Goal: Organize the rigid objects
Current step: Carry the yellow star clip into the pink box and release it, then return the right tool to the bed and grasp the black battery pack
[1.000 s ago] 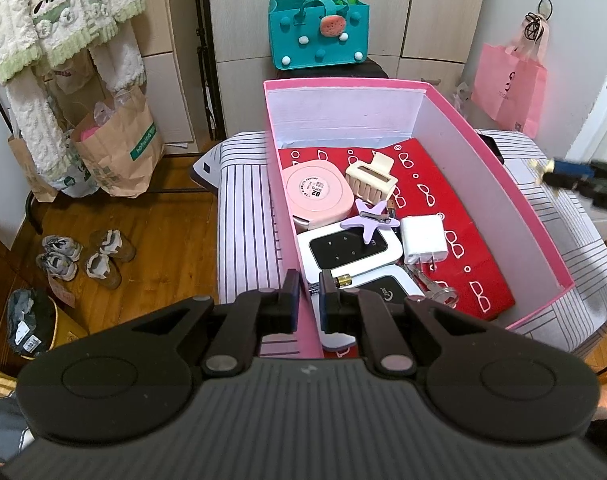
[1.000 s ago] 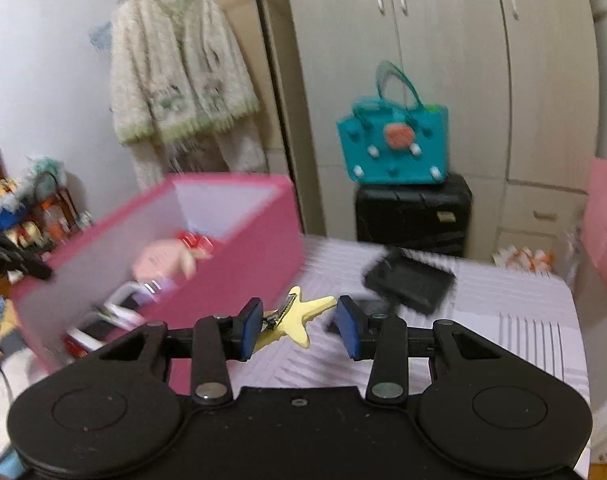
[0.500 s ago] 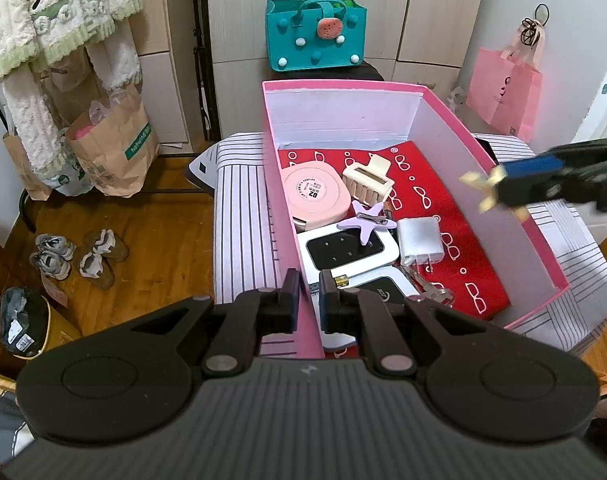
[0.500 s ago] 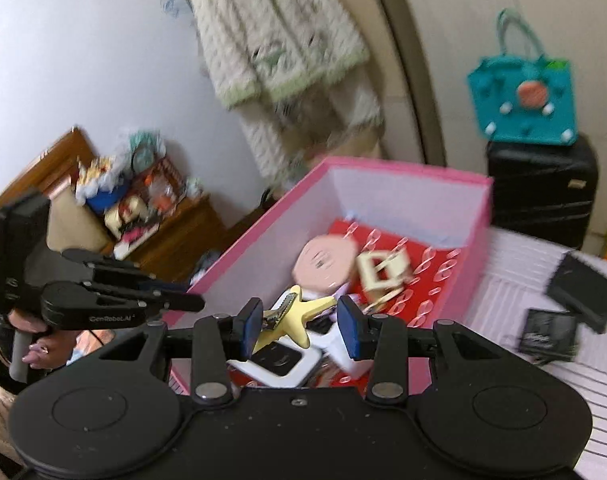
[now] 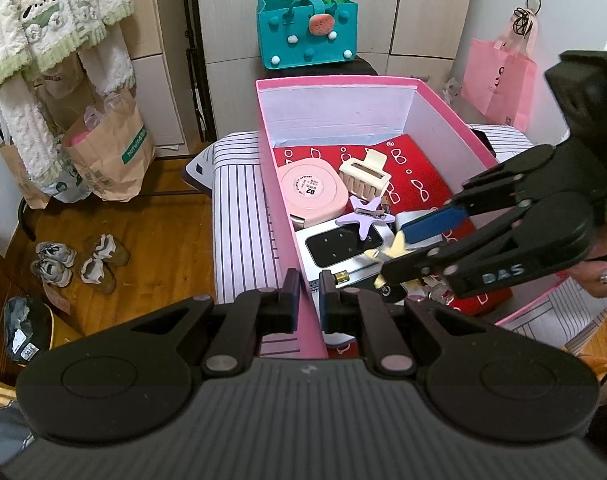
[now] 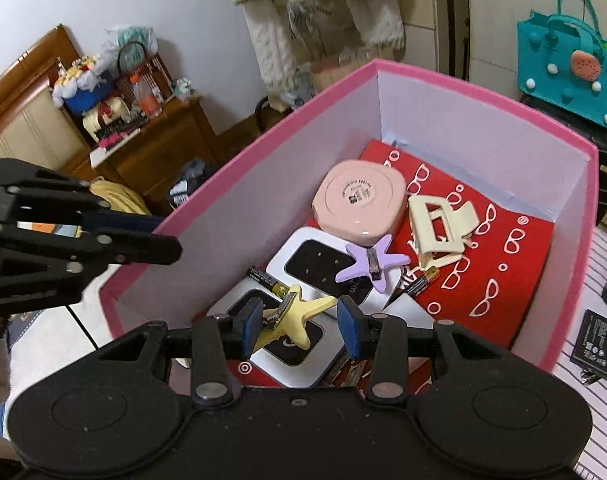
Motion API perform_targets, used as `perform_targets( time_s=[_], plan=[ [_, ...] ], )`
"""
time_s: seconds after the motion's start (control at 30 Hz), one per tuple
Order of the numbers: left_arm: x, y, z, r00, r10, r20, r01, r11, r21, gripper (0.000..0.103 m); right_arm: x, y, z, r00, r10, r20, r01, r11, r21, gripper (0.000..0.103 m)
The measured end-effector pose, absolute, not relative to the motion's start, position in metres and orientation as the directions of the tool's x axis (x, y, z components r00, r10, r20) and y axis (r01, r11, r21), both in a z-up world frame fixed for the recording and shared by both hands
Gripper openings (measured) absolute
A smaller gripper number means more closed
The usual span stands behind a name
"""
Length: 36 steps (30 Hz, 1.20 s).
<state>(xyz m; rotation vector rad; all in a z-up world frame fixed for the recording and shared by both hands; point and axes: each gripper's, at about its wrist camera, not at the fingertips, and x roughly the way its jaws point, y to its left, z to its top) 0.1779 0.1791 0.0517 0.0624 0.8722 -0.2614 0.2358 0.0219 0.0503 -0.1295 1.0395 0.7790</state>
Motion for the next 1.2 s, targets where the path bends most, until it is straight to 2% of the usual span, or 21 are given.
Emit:
perform_targets(
  time_s=[0.23, 0.57, 0.67, 0.73, 0.93, 1.13, 1.2],
  plan=[
    [0.178, 0.179, 0.052, 0.614, -0.202, -0.763, 0.257, 0.965, -0.049, 0.008, 0.25, 0.025, 0.042, 0.188, 0.523, -0.831, -0.61, 0.725, 0.318, 0.047],
    [0.179, 0.181, 0.052, 0.617, -0.209, -0.759, 0.249, 0.966, -0.064, 0.008, 0.234, -0.028, 0.076, 0.298, 0.603, -0.74, -0.604, 0.719, 0.343, 0.049],
    [0.178, 0.181, 0.051, 0.617, -0.208, -0.759, 0.247, 0.967, -0.064, 0.008, 0.227, -0.057, 0.092, 0.38, 0.604, -0.701, -0.583, 0.745, 0.325, 0.056],
    [0.178, 0.182, 0.051, 0.615, -0.209, -0.761, 0.244, 0.967, -0.069, 0.008, 0.223, -0.074, 0.099, 0.44, 0.593, -0.674, -0.563, 0.767, 0.307, 0.063],
    [0.178, 0.182, 0.051, 0.614, -0.206, -0.762, 0.24, 0.968, -0.068, 0.008, 0.215, -0.13, 0.107, 0.616, 0.495, -0.612, -0.454, 0.859, 0.237, 0.064],
    [0.178, 0.181, 0.051, 0.616, -0.195, -0.763, 0.225, 0.972, -0.067, 0.008, 0.209, -0.169, 0.086, 0.726, 0.388, -0.568, -0.363, 0.917, 0.162, 0.066],
    [0.178, 0.18, 0.051, 0.615, -0.192, -0.764, 0.221, 0.973, -0.066, 0.008, 0.209, -0.174, 0.075, 0.748, 0.362, -0.556, -0.349, 0.927, 0.136, 0.07]
  ],
)
